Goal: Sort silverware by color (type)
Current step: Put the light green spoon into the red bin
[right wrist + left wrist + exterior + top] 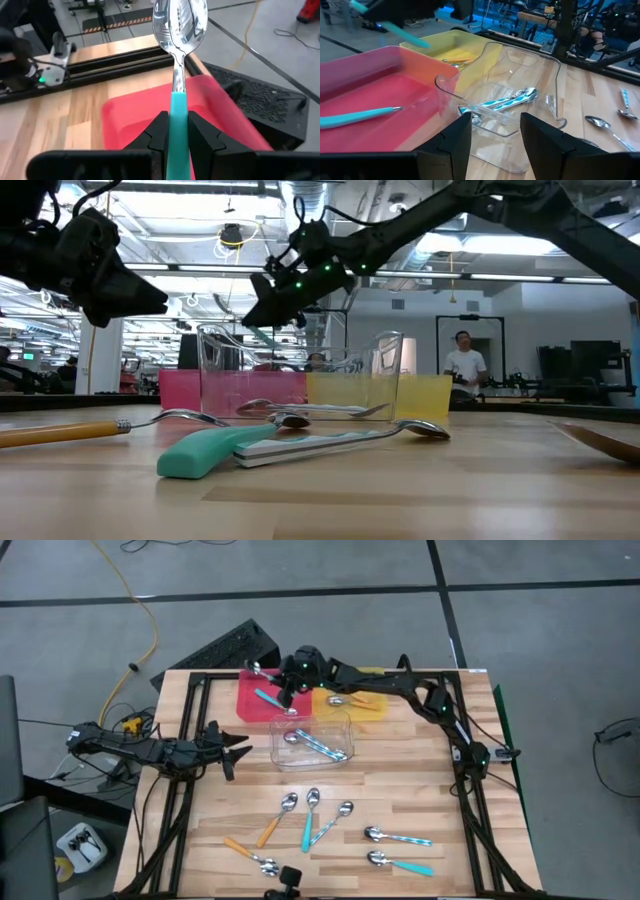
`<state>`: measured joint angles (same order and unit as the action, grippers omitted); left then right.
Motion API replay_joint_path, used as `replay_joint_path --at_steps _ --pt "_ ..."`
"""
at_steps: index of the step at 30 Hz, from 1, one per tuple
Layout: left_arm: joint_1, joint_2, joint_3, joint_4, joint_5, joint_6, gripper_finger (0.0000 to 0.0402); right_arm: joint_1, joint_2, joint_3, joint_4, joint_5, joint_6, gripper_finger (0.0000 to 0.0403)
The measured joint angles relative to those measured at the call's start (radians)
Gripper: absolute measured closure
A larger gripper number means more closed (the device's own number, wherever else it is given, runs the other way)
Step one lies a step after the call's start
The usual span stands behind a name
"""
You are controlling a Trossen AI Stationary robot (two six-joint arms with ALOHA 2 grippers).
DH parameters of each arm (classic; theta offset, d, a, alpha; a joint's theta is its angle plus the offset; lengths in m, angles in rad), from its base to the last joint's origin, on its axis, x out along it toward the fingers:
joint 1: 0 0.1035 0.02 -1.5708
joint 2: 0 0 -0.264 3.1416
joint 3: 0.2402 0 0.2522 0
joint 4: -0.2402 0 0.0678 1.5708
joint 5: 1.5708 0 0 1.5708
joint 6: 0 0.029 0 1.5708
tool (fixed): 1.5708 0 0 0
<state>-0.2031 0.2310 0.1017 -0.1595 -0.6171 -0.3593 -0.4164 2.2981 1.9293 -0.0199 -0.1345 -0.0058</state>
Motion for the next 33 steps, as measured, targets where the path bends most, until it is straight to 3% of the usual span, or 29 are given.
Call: replay_joint_path --at_steps 17,33 --pt "0.0 0.0 0.0 -0.008 -0.019 -0.002 0.0248 -0.007 0.016 -0.051 -0.043 0.003 0.0 0.033" --pt "0.0 0.0 0.0 -0.008 -0.024 -0.002 0.0248 -0.018 0.059 -0.045 -0.043 0.055 0.104 0.0314"
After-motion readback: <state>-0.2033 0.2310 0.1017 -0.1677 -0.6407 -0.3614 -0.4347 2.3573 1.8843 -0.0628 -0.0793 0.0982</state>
